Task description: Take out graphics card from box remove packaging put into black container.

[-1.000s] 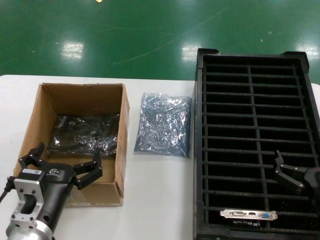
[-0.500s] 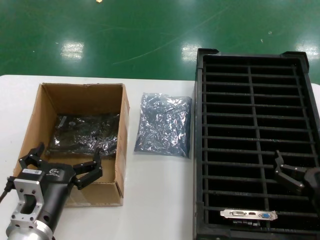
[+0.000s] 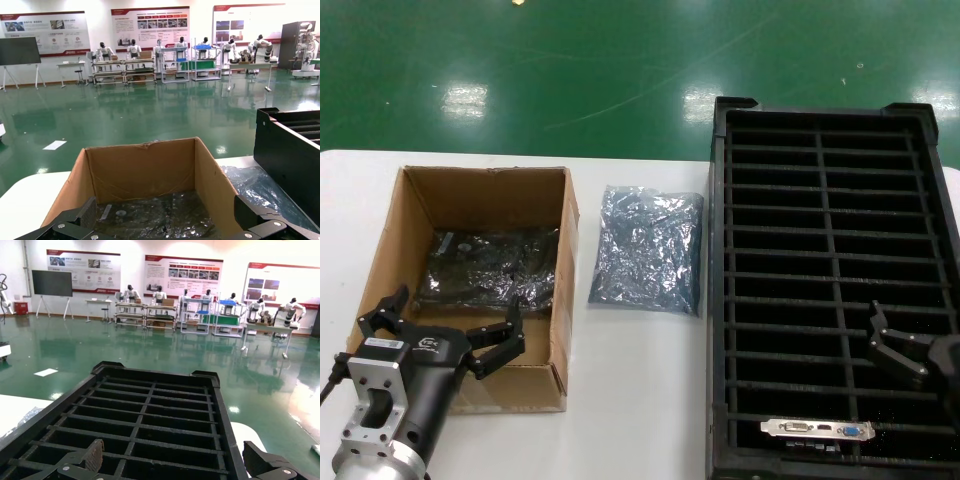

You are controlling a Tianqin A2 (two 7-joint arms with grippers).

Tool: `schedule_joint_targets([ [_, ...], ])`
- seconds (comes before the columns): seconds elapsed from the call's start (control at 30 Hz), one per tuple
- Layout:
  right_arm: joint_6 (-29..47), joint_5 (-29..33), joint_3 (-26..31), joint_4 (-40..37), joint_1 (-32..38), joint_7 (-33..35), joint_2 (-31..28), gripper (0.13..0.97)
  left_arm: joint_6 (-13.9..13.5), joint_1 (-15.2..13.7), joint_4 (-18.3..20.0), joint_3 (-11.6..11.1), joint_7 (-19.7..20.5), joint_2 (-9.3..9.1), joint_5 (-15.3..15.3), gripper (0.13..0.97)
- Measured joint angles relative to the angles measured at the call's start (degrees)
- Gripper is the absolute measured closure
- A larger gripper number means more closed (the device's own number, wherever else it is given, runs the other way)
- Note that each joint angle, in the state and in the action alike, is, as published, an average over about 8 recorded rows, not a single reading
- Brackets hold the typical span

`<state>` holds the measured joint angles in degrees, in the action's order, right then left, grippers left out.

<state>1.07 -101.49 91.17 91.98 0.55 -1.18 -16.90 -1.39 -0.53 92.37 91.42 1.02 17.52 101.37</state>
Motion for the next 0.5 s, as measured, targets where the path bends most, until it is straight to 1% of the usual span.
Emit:
schedule_joint_targets([
  [0.5,0.0,0.0,0.0,0.0,0.0,0.0,0.0,0.129,0.0,0.0,0.0,0.0,0.0,0.0,0.0,0.132],
])
